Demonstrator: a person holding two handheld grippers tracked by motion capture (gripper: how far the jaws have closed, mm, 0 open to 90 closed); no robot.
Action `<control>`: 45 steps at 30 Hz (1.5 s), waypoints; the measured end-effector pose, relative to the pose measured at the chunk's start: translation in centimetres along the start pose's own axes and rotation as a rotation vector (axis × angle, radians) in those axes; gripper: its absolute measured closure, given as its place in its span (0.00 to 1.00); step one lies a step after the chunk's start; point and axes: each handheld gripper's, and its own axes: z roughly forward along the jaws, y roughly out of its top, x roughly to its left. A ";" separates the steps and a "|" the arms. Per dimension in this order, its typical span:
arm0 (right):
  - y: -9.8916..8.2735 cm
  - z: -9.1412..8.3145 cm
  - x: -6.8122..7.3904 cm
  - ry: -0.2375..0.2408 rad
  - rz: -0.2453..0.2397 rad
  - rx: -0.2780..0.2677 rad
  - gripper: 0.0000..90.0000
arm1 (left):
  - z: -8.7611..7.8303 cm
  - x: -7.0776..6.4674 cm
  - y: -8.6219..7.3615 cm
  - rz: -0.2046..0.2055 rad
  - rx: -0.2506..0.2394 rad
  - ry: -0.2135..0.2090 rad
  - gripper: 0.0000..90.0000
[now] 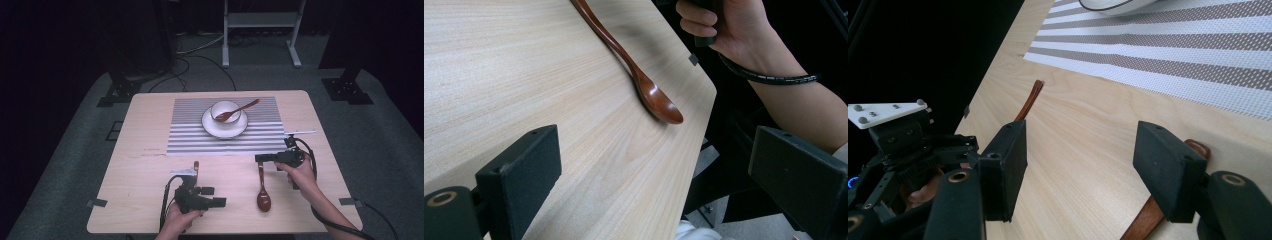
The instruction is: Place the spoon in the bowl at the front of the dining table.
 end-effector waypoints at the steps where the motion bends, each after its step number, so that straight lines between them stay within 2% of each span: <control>1: -0.1 0.0 0.0 0.004 0.001 -0.002 0.41 | 0.0 0.0 0.0 -0.002 -0.002 0.000 0.06; 7: -1.0 0.1 0.5 0.003 -0.024 0.018 0.40 | 0.0 0.0 0.0 -0.002 -0.002 0.001 0.06; 21: -3.3 0.1 1.0 0.033 -0.030 0.024 0.40 | 0.1 -0.1 0.0 0.005 0.002 0.003 0.06; 26: -3.9 0.0 1.4 0.029 -0.042 0.026 0.39 | 0.2 -0.1 -0.1 0.006 0.004 0.004 0.06; 45: -6.1 -0.7 2.4 0.060 -0.077 -0.009 0.39 | 0.1 -0.1 -0.1 0.009 0.002 0.008 0.06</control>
